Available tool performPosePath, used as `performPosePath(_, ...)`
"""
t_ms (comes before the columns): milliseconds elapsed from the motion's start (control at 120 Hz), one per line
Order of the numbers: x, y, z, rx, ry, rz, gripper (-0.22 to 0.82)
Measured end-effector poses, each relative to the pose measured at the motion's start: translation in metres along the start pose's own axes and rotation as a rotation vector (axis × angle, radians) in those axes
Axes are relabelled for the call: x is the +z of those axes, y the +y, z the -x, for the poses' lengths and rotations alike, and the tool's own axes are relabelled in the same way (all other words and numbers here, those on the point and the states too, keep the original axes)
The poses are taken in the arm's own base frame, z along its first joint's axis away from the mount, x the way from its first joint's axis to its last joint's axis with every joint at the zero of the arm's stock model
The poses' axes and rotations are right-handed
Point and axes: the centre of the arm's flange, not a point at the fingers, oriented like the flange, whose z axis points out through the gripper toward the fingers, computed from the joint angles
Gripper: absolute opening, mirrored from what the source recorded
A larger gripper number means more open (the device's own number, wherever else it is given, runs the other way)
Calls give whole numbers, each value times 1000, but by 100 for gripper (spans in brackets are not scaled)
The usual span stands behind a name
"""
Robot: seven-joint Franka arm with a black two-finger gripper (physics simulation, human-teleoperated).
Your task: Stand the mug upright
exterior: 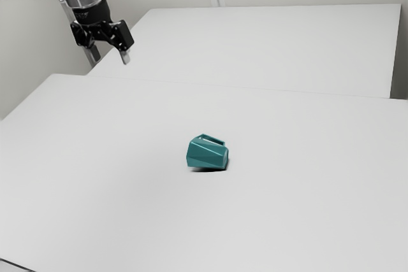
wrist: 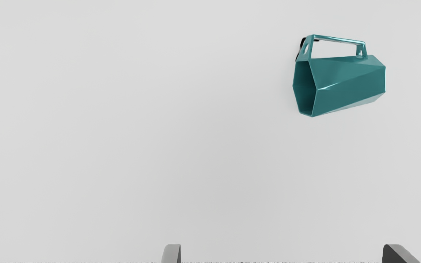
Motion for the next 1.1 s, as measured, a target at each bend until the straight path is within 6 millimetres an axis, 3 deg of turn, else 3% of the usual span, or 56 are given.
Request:
performPosePath(233,20,9,2,29,-6,50,60)
performPosePath(375,57,13,4,46,30,177,60)
performPosePath(650,122,-19,6,-8,118,449,60)
performPosePath(1100,232,-19,3,44,232,680,60)
